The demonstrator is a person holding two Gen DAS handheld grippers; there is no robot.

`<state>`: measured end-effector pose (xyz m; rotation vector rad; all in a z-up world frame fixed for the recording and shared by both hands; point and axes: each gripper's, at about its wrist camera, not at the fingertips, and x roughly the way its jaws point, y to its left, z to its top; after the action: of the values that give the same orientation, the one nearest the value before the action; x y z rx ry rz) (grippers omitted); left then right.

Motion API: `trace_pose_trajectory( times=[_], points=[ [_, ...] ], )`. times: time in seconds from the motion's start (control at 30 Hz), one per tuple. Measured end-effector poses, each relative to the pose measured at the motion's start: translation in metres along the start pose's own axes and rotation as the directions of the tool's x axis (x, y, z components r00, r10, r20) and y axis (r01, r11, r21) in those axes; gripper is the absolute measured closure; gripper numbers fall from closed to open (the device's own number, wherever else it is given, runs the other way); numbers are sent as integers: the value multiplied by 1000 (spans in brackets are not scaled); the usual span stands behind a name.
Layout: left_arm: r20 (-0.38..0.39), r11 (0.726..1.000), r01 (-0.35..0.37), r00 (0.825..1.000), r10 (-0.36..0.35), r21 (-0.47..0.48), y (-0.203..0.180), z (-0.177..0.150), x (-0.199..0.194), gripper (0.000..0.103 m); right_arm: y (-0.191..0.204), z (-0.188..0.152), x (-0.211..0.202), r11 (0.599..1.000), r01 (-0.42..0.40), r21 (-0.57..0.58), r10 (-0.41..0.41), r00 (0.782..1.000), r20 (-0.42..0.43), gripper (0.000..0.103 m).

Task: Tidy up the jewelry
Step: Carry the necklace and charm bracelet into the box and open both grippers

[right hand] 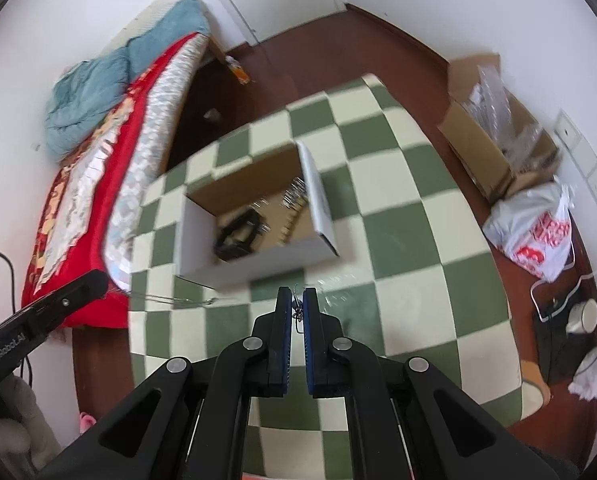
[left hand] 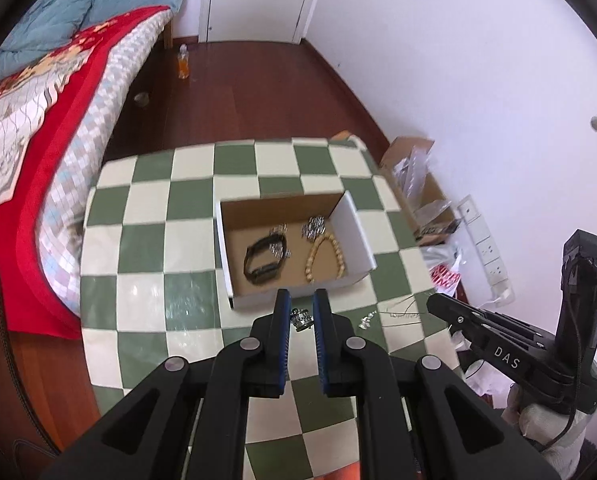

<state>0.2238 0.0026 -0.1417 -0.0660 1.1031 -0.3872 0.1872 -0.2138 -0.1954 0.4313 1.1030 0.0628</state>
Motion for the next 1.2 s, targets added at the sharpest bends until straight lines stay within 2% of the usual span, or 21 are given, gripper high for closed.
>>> trace_pose_trajectory(
  times=[0.27,0.5,0.67,0.9,1.2],
  points=[
    [63,999,28,998,-31,47,-8,46,-32,95,42,38,-44,995,-51,-84,57,996,71,98],
    [62,998,-2,998,-1,56,-2,83,-16,94,68,74,-48,991,-37,-132,50,994,96,98],
    [9,998,-45,999,45,41,12,101,23,94,76,95,-23,990,-11,-144,22,997,74,98],
    [-98,996,-83,992,84,15,32,105,87,94,74,112,32,990,33,-139,-31,999,19,98],
    [-156,993,-114,981,112,-8,45,107,127,94,59,116,85,989,71,-126,-79,995,-56,98]
  ],
)
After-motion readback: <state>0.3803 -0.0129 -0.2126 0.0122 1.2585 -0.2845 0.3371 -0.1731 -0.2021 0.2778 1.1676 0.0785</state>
